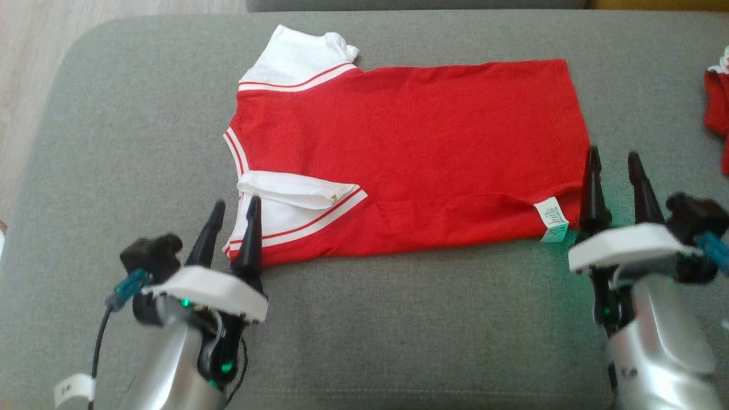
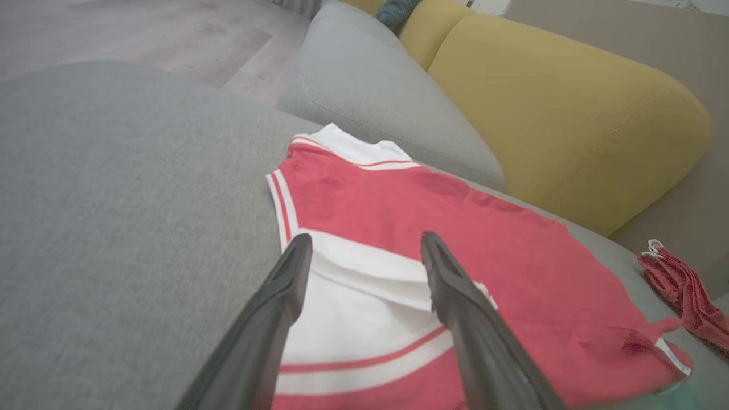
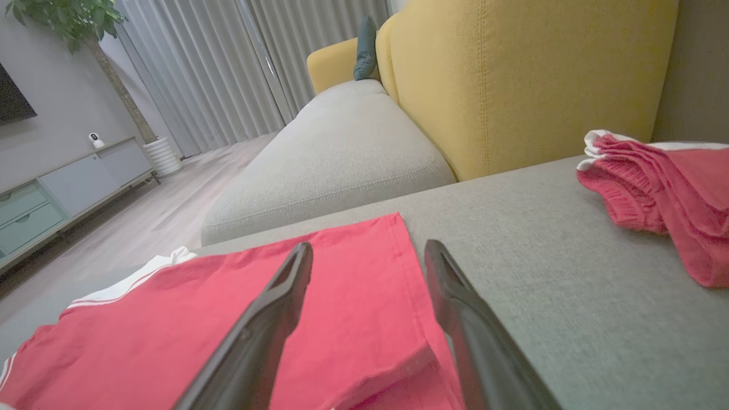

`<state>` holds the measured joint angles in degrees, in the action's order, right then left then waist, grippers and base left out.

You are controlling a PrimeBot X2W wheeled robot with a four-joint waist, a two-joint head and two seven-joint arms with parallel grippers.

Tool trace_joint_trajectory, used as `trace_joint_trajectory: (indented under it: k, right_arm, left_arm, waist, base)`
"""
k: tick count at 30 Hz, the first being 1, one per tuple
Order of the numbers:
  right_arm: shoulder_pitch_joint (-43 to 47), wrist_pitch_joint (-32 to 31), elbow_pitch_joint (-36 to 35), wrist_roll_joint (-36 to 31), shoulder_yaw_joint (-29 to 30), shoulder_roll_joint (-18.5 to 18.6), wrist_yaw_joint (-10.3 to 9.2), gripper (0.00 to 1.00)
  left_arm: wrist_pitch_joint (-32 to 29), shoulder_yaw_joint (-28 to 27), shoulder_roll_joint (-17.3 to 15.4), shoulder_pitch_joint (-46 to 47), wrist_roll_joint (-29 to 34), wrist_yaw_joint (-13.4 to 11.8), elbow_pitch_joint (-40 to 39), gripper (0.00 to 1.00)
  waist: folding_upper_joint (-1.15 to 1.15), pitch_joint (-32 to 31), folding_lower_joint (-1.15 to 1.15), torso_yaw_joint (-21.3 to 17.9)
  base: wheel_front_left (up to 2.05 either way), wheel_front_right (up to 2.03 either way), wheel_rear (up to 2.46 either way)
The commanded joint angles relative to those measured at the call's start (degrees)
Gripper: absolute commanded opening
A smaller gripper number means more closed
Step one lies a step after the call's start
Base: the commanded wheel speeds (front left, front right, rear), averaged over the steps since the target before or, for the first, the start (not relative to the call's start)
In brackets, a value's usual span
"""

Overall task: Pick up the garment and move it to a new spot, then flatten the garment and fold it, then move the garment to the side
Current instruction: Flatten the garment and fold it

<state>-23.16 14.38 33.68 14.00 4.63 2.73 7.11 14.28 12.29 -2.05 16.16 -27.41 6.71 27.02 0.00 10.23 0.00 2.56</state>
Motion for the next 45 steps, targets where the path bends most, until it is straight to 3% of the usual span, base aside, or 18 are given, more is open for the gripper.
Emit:
trace_joint_trajectory:
  k: [1,9,20,23,24,25,27,29,43,45]
  right_arm:
    - [1.1,0.6,-3.0,-0.5,-1.3,0.1,0.37,1.00]
    - [6.6,0.0,-9.3,1.2,-3.1,0.1,0.37,1.00]
    - [7.4,-1.6,-12.8,1.5,-3.0,0.1,0.37,1.00]
    - [7.7,-2.9,-12.5,1.2,-2.8,0.1,0.37,1.00]
    - [7.8,-3.7,-12.2,0.9,-2.7,0.1,0.37,1.00]
    - [8.0,-4.7,-11.6,0.6,-2.5,0.1,0.37,1.00]
    - [8.2,-6.8,-10.5,0.0,-1.9,0.1,0.37,1.00]
    - [8.2,-8.0,-9.7,-0.2,-1.6,0.1,0.37,1.00]
    - [2.7,-13.3,2.5,0.3,0.3,0.1,0.37,1.00]
    - [1.8,-13.2,4.1,1.4,-0.1,0.1,0.37,0.61]
  left_arm:
    - [-0.1,-1.5,-1.4,0.2,-0.7,0.3,-2.4,1.00]
    - [-9.1,-1.7,-3.9,-5.3,-2.2,-2.6,-3.6,1.00]
    - [-16.1,-2.5,-4.1,-4.3,-3.9,-7.0,-2.0,1.00]
    - [-17.3,-2.3,-4.1,-4.4,-4.4,-7.0,-1.9,1.00]
    - [-17.4,-2.2,-4.0,-4.4,-4.4,-7.0,-2.0,0.96]
    - [-17.4,-2.1,-4.0,-4.4,-4.5,-7.0,-2.1,0.62]
    - [-17.1,-2.0,-3.8,-4.3,-4.8,-6.9,-2.7,0.04]
    - [-16.9,-1.9,-3.8,-4.3,-4.8,-6.8,-3.0,0.00]
    - [-13.1,-1.2,-3.2,-5.2,-4.7,-6.9,-8.8,0.00]
    - [-12.7,-1.1,-3.2,-5.3,-4.7,-7.0,-9.3,0.00]
  waist:
    - [0.00,-0.5,0.00,0.2]
    - [0.00,-0.2,0.00,-0.3]
    - [0.00,2.2,0.00,-2.3]
    - [0.00,2.4,0.00,-2.6]
    - [0.00,2.5,0.00,-2.6]
    - [0.00,2.5,0.00,-2.6]
    - [0.00,2.6,0.00,-2.6]
    - [0.00,2.7,0.00,-2.6]
    - [0.00,3.1,0.00,-0.7]
    - [0.00,3.1,0.00,-0.5]
  base:
    - [0.00,0.00,0.00]
    - [0.00,0.00,0.00]
    - [0.00,0.00,0.00]
    - [0.00,0.00,0.00]
    - [0.00,0.00,0.00]
    - [0.00,0.00,0.00]
    - [0.00,0.00,0.00]
    - [0.00,0.00,0.00]
    - [0.00,0.00,0.00]
    - [0.00,0.00,0.00]
